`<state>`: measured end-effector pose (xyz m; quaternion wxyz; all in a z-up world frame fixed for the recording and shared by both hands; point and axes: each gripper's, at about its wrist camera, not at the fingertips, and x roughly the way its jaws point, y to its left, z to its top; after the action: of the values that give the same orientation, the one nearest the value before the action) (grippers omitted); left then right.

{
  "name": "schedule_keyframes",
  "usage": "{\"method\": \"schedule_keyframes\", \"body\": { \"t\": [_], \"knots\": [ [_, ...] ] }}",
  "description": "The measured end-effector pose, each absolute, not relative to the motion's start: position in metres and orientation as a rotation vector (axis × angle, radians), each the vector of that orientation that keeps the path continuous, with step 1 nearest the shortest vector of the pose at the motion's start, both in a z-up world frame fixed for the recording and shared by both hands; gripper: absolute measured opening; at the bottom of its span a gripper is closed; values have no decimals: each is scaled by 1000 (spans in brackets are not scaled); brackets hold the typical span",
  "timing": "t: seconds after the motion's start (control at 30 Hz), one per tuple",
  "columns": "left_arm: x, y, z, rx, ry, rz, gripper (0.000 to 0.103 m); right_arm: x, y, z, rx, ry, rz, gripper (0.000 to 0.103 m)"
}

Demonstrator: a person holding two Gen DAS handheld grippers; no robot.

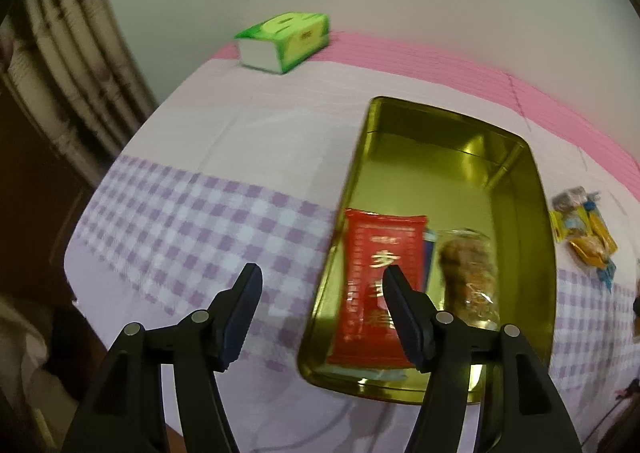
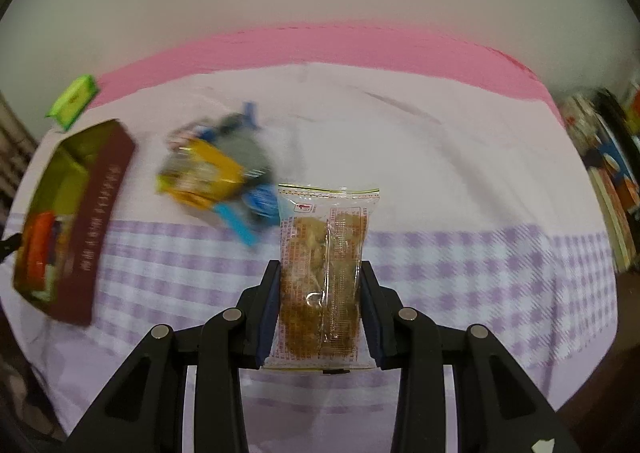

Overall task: Organize snacks
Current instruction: 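Carry the clear fried-dough snack bag over the tin with the right gripper, then open the right gripper to drop the snack bag into the tin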

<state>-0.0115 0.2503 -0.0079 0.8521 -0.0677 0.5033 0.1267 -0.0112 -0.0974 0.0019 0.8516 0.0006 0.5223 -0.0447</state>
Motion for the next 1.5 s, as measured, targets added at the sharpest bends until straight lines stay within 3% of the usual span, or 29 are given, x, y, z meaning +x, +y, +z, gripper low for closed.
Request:
{"method": "schedule_keyframes", "body": {
  "t": [0.5,0.83,1.5],
  "knots": [
    [-16,300,-10,-246,1066,415,65,3,40,23,-111,1098,232,34],
    [-18,316,-12,-267,1070,455,66,23,109,8,-144,1132,324,35],
    [-14,310,-16,-246,1087,432,67,36,143,-27,-189,1197,340,35]
  ]
}}
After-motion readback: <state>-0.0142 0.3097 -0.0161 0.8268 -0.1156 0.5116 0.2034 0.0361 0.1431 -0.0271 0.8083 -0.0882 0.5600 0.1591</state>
